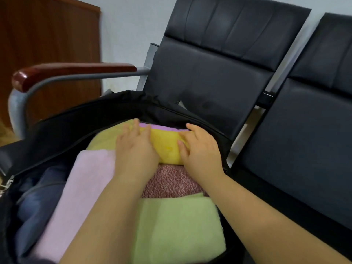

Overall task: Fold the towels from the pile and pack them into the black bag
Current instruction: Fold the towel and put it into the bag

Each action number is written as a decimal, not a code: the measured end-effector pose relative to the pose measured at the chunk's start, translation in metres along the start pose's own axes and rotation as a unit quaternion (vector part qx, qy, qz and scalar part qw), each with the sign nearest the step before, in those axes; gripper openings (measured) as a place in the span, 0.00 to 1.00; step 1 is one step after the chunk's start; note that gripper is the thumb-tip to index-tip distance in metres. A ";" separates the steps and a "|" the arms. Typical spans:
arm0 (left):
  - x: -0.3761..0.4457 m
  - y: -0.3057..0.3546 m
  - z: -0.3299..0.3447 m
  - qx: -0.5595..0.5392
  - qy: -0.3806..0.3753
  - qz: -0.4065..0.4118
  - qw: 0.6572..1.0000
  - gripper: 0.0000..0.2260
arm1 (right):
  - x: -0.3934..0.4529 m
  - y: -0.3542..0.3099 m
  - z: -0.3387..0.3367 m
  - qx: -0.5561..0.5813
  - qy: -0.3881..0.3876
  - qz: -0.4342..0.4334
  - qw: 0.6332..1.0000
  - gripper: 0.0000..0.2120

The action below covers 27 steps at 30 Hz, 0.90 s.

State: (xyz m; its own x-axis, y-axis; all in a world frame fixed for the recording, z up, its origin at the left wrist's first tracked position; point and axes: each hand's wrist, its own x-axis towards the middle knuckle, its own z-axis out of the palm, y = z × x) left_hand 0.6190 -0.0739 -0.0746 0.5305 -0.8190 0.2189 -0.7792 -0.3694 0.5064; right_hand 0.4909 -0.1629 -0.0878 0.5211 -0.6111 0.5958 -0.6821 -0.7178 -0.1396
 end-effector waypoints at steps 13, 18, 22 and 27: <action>-0.005 0.003 0.016 0.066 -0.169 0.008 0.983 0.27 | 0.000 0.011 0.010 0.052 -0.334 0.075 0.938 0.28; -0.028 0.029 -0.009 0.046 -0.143 0.044 0.988 0.27 | -0.031 0.012 -0.035 0.121 -0.281 0.095 0.947 0.29; -0.066 0.073 -0.006 0.051 -0.128 0.124 0.983 0.26 | -0.092 0.032 -0.092 0.106 -0.213 0.121 0.964 0.25; -0.148 0.148 0.038 0.025 -0.197 0.293 0.935 0.24 | -0.208 0.072 -0.160 0.008 -0.212 0.191 0.959 0.22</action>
State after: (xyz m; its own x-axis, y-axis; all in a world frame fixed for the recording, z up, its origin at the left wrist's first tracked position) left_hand 0.4128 -0.0235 -0.0637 -0.1491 -0.9819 0.1168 -0.9177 0.1814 0.3535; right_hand 0.2510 -0.0343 -0.0957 0.3993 -0.9082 0.1251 -0.8581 -0.4183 -0.2978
